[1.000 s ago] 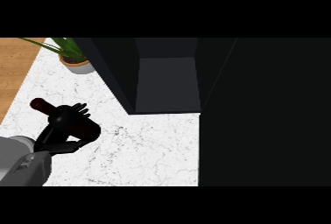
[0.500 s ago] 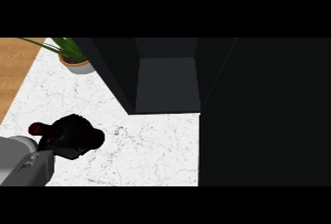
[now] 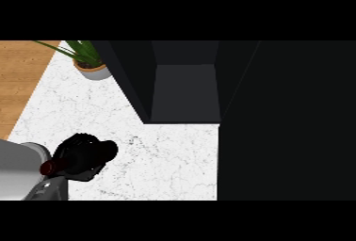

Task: Pick up the wine, place it into the cabinet and close the cabinet

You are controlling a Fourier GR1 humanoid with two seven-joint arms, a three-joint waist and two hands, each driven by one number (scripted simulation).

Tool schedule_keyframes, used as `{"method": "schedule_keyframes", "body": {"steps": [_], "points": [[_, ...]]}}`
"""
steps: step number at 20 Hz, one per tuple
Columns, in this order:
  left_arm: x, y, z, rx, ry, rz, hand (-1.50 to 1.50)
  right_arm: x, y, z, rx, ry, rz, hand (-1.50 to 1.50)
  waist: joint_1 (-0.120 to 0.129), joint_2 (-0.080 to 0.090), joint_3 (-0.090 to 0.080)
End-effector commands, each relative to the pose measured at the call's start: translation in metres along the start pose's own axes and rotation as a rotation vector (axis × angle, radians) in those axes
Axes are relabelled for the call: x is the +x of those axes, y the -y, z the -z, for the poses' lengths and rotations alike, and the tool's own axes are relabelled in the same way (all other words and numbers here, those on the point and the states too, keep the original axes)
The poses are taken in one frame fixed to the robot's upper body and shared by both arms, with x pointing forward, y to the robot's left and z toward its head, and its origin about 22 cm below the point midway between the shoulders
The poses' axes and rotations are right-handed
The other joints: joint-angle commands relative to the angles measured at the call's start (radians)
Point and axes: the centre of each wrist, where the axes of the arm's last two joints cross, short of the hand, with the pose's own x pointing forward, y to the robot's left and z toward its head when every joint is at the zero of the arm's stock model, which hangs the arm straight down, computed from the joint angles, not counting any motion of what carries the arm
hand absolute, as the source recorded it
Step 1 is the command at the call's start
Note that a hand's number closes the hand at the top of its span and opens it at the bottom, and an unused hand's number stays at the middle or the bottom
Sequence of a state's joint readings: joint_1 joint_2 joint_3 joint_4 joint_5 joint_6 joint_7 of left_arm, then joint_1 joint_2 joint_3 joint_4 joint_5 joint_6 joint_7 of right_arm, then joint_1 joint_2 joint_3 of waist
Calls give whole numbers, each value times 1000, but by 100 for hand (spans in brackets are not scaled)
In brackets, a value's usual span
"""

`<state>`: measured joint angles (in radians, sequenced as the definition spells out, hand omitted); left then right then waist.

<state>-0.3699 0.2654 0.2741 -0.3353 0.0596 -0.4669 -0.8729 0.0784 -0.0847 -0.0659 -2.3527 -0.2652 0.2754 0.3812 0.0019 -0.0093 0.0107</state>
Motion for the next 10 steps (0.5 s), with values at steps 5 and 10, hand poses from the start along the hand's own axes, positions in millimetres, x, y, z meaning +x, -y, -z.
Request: {"method": "schedule_keyframes", "body": {"steps": [5,10], "points": [[-51,33,-91,134,55,-107,150,4,-5,-7,-12,2,-5,-150,12,3,-9],[-58,69,-97,55,95,-202,150,-4,3,-8,-17,-12,2,-150,13,2,-8]]}}
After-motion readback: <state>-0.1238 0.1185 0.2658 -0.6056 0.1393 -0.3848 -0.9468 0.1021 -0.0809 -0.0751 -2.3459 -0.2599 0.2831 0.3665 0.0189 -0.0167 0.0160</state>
